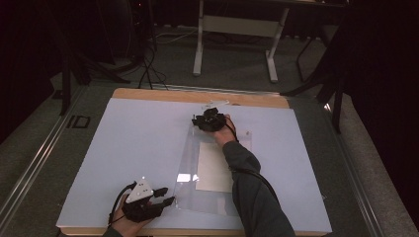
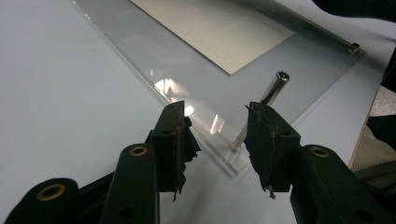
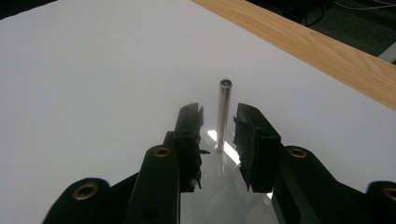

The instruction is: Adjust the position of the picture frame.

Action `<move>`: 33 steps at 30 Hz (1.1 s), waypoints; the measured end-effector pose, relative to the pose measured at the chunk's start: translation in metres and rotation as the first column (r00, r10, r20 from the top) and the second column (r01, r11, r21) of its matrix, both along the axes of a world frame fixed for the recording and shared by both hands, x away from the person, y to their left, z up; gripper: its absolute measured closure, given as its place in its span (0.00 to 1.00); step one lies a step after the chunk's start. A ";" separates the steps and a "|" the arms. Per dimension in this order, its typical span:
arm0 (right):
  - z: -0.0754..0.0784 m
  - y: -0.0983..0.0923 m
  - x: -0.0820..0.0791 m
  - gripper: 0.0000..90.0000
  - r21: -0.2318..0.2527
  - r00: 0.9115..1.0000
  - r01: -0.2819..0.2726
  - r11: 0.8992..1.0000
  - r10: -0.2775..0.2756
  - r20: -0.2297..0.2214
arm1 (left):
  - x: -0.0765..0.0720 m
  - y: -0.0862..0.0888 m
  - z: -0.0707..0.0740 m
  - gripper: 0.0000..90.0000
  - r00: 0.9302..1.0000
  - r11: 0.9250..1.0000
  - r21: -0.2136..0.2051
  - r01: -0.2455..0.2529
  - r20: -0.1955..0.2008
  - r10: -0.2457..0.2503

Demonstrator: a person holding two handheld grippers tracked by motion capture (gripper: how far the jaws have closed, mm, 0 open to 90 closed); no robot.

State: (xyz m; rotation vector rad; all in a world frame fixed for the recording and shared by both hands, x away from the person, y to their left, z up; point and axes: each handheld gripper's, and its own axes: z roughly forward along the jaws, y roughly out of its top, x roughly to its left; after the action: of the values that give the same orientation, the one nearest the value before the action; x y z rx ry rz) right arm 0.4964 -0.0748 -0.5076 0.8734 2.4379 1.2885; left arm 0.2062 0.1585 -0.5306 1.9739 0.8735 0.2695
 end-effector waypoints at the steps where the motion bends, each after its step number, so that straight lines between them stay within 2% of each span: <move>1: 0.001 0.002 0.001 0.78 0.000 1.000 0.000 1.000 0.000 0.000 | -0.001 0.000 0.000 0.64 1.000 1.000 -0.004 0.003 -0.007 -0.003; 4: 0.001 0.003 0.003 0.78 -0.003 1.000 0.000 1.000 0.000 -0.001 | -0.005 -0.002 -0.001 0.64 0.999 1.000 -0.004 0.031 -0.012 -0.031; 5: 0.001 0.003 0.004 0.79 -0.007 1.000 0.006 1.000 -0.006 -0.004 | -0.006 -0.007 -0.001 0.64 0.999 0.999 0.011 0.044 -0.004 -0.044; 8: 0.000 0.003 0.005 0.80 -0.007 1.000 0.014 1.000 -0.014 -0.007 | -0.006 -0.013 -0.003 0.64 0.999 0.998 0.019 0.053 -0.004 -0.053; 12: -0.001 0.006 0.008 0.84 -0.020 1.000 0.031 0.999 -0.031 0.000 | -0.001 -0.023 -0.005 0.72 0.999 0.998 0.033 0.048 -0.003 -0.048; 17: -0.005 0.014 0.014 0.85 -0.028 0.999 0.036 0.999 -0.036 -0.007 | 0.005 -0.032 -0.010 0.81 0.997 0.996 0.050 0.071 -0.030 -0.069; 19: -0.009 0.018 0.017 0.85 -0.034 0.999 0.041 0.999 -0.042 -0.015 | 0.007 -0.034 -0.011 0.84 0.997 0.995 0.067 0.070 -0.022 -0.069; 22: -0.016 0.024 0.019 0.87 -0.045 0.998 0.054 0.998 -0.055 -0.023 | 0.009 -0.034 -0.012 0.88 0.998 0.997 0.055 0.058 -0.026 -0.056; 24: -0.019 0.027 0.020 0.90 -0.043 0.998 0.058 0.997 -0.059 -0.023 | 0.008 -0.035 -0.012 0.88 0.998 0.997 0.057 0.055 -0.022 -0.054; 28: -0.024 0.032 0.021 0.93 -0.069 0.997 0.066 0.995 -0.068 -0.030 | 0.009 -0.038 -0.013 0.88 0.999 0.997 0.059 0.045 -0.016 -0.045; 33: -0.025 0.034 0.020 0.94 -0.087 0.997 0.075 0.993 -0.077 -0.022 | 0.009 -0.043 -0.012 0.92 0.999 0.997 0.072 0.032 -0.006 -0.032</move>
State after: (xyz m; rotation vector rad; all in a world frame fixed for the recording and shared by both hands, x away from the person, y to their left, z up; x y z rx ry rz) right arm 0.5168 -0.0404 -0.5330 0.9545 2.4341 1.1445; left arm 0.2151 0.1159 -0.5428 2.0545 0.8452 0.2813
